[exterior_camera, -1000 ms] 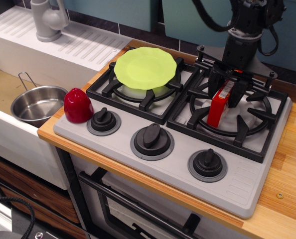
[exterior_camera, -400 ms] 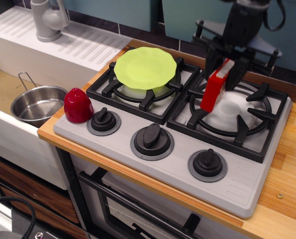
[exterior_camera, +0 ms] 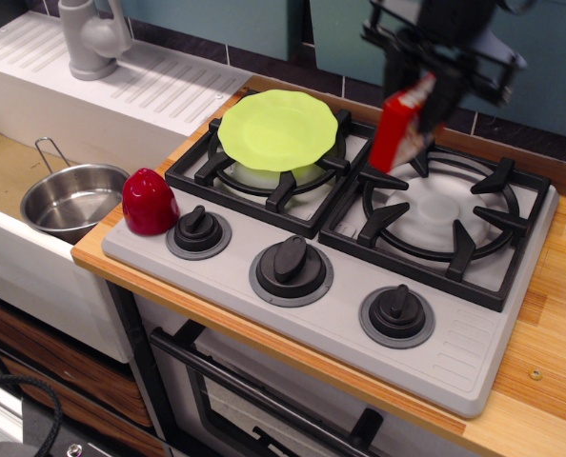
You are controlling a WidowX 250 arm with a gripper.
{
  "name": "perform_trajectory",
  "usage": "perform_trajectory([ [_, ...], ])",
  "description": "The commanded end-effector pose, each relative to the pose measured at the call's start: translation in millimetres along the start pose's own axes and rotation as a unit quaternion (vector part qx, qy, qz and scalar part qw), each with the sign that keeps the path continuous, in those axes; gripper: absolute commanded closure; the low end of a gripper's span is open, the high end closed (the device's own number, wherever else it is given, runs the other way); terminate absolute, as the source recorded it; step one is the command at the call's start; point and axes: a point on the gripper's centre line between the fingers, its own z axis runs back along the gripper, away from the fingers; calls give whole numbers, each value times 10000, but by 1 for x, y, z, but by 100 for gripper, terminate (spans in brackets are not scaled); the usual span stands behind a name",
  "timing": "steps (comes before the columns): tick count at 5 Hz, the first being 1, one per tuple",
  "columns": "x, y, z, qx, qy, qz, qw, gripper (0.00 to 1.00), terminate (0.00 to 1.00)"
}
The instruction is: Put cereal on plate and sweetpotato in pot or pan in sink
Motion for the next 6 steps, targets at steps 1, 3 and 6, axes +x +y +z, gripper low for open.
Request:
perform_trajectory([
  [1, 11, 38, 19, 5, -554, -70, 9984, 100, 0],
  [3, 6, 67, 5, -8, -654, -124, 9978, 100, 0],
  [6, -2, 101, -17, -23, -805, -190, 9966, 100, 0],
])
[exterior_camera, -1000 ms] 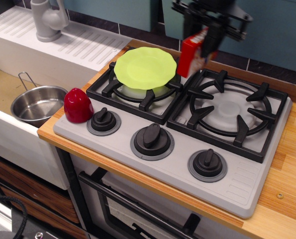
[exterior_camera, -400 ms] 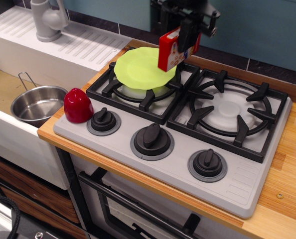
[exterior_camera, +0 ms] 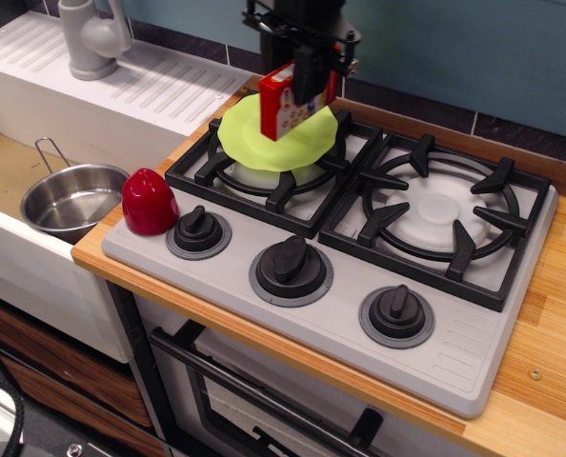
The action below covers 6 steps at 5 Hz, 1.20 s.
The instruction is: Put cereal on plate and sweetpotato in pot or pan in sink
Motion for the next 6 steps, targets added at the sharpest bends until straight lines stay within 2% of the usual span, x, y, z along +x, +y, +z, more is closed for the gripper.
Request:
perform_trajectory([
  [1, 1, 22, 12, 137, -351, -67, 9993, 100, 0],
  [2, 1, 27, 5, 86, -410, -135, 9990, 100, 0],
  [3, 2, 27, 2, 60, -442, -182, 9988, 0, 0],
  [4, 2, 22, 6, 81, -407, -146, 9990, 0, 0],
  [6, 3, 14, 29, 173, -156, -140, 9996, 0, 0],
])
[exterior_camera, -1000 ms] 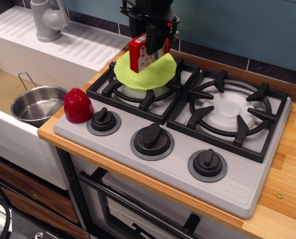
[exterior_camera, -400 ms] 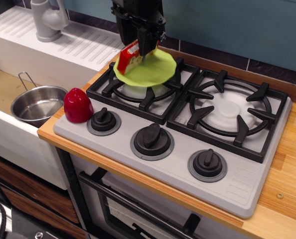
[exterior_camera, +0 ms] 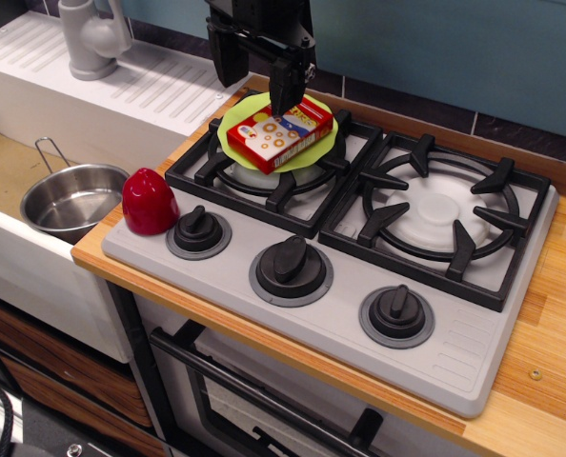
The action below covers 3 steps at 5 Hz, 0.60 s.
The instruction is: Put cereal on plate and sweetpotato in pot or pan in sink
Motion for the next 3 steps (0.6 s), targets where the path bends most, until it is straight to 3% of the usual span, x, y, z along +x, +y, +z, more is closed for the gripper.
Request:
perform_trajectory([
  [1, 8, 1, 48, 199, -61, -47, 9998, 0, 0],
  [2, 12, 0, 60, 53, 151, -47, 9999, 0, 0],
  [3, 25, -12, 73, 205, 556, -213, 9980, 0, 0],
])
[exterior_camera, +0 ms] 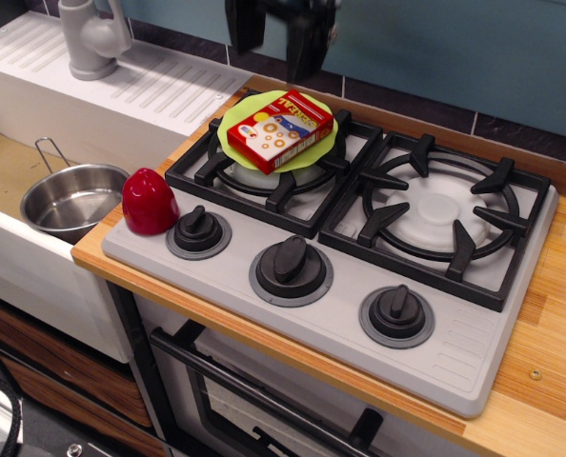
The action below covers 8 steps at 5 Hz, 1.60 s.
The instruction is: Put cereal on plate and sweetpotato in pot or pan in sink
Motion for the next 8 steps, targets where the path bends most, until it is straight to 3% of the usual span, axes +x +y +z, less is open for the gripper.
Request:
perform_trajectory([
  [1, 17, -6, 33, 268, 70, -109, 9996, 0, 0],
  [4, 17, -6, 33, 268, 70, -109, 9996, 0, 0],
  [7, -47, 21, 28, 512, -424, 115, 9977, 0, 0],
  [8, -57, 25, 21, 404, -563, 270, 9972, 0, 0],
])
